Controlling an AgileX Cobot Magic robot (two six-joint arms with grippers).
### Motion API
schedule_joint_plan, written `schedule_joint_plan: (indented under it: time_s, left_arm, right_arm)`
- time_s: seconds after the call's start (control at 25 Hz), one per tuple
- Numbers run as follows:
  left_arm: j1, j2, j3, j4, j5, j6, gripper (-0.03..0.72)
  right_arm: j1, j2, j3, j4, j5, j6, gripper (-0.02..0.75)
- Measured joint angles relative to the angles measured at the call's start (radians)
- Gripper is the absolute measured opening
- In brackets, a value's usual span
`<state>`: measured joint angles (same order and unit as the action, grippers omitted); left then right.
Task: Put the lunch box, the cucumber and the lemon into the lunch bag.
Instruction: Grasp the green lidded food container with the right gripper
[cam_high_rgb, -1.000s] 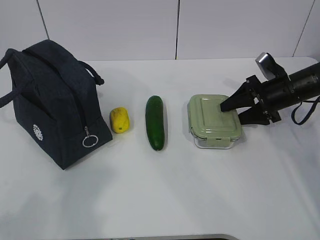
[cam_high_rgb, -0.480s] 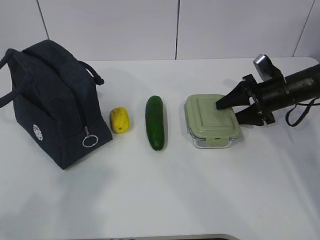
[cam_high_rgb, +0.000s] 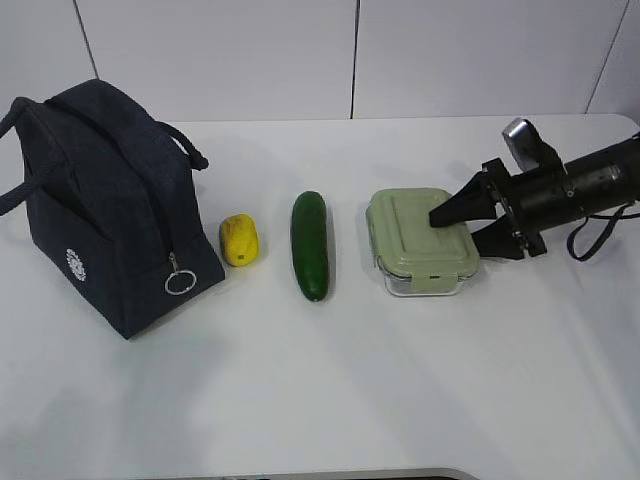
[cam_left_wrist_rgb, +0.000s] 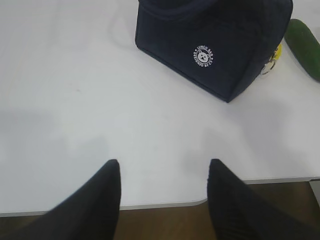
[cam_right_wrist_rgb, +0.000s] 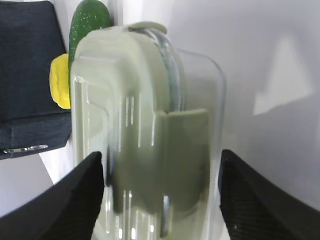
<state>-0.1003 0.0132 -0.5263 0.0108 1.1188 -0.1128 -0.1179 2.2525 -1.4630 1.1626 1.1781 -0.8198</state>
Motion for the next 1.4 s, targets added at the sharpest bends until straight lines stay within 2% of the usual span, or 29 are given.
schedule_joint_plan:
  time_s: [0.56, 0.96, 1.4]
  left_arm:
    - [0.000, 0.000, 0.000, 0.000, 0.000, 0.000, 0.388]
    - [0.000, 0.000, 0.000, 0.000, 0.000, 0.000, 0.388]
    - [0.000, 0.000, 0.000, 0.000, 0.000, 0.000, 0.388]
  right_arm:
    - [0.000, 0.000, 0.000, -0.016, 0.003, -0.042, 0.535]
    - [0.000, 0.000, 0.000, -0.010, 0.012, -0.053, 0.435]
    - [0.000, 0.000, 0.000, -0.006, 0.016, -0.053, 0.417]
